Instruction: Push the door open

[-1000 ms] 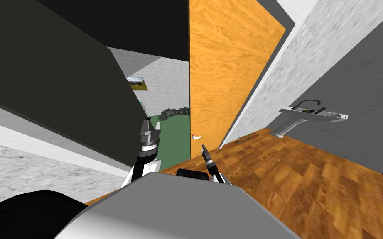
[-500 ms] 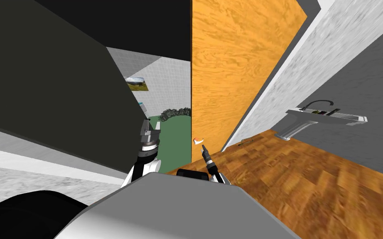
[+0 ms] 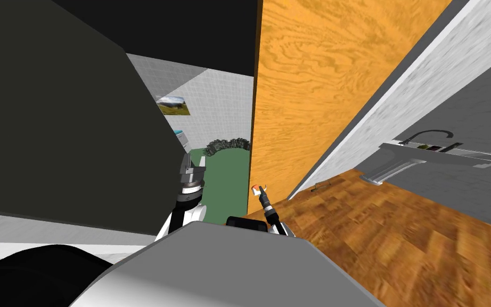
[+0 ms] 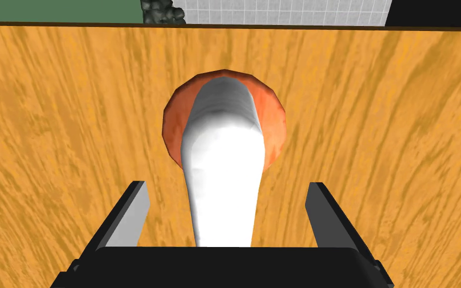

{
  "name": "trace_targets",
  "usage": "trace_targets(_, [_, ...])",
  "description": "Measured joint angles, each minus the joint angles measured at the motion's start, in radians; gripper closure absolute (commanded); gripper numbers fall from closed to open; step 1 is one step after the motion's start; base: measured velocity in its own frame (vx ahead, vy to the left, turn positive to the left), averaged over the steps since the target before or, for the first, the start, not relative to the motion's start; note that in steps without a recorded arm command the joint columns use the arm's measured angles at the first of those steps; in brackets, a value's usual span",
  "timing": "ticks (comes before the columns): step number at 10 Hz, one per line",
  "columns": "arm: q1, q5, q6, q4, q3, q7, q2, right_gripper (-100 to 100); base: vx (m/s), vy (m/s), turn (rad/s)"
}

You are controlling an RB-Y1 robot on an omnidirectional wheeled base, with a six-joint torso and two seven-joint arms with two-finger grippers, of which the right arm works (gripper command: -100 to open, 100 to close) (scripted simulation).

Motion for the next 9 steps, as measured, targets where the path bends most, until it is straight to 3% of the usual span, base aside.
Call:
trace_targets(5, [-0.004,-0.001,0.003,-0.001,-0.002,0.0,-0.001,100,-0.008,-0.006,0.005])
trace_targets(9, [-0.004,-0.004,0.011,0.019,-0.018,0.004,0.005,100,0.13,0.072,-0.029])
